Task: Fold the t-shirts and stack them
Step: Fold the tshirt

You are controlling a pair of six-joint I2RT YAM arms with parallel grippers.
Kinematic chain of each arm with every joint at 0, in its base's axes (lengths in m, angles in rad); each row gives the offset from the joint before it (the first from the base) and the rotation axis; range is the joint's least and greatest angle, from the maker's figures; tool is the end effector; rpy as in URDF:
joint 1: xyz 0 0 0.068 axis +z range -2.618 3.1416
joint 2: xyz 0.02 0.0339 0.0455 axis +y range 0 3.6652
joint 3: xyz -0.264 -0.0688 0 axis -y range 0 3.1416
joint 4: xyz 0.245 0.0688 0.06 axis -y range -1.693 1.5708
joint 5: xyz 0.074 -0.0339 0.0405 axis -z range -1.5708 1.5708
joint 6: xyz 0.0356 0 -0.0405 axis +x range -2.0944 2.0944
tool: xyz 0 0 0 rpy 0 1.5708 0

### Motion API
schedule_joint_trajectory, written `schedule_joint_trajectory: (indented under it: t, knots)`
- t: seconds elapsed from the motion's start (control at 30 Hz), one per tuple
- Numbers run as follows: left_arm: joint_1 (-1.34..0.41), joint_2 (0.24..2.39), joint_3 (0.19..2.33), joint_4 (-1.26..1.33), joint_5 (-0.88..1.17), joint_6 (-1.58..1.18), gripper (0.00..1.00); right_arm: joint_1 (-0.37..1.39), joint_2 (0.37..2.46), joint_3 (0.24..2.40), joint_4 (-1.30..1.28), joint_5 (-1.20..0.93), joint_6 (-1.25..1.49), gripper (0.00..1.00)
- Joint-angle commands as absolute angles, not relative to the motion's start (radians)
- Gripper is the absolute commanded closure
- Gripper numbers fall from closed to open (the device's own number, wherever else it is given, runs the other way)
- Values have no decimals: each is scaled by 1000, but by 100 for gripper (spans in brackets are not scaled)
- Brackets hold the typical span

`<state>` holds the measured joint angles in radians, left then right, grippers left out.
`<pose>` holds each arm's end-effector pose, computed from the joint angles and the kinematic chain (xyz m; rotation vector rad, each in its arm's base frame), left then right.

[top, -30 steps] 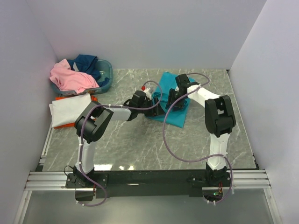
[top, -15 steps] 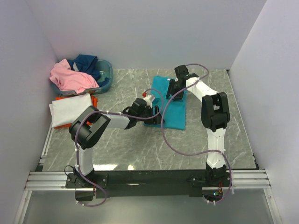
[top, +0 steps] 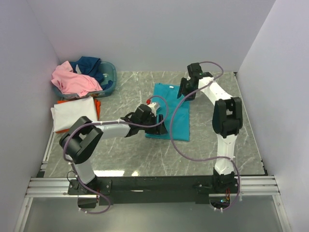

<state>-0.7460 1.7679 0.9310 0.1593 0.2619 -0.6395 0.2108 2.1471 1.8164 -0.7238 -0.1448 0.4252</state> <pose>0.2616 -0.2544 0.1627 0.2823 2.4177 -0.9891 0.4575 0.1032 0.2171 0.2346 2.6573 0.4039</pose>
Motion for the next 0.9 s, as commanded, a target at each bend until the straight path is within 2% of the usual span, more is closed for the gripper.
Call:
schedule_joint_trajectory:
  t: [0.0,0.23,0.7,0.87]
  knots:
    - [-750,1654,951,72,204,-623,28,193,1958,1737,-721,-141,393,42]
    - [-746,1569,980,3,135,-634,26,172,1783,1488,-689,-156,391,42]
    - [-657,1549,859,-24,149,-678,27,166,1467,976,-615,-267,436,42]
    - [-635,1555,835,-28,155,-698,34,181,1424,848,-572,-304,460,46]
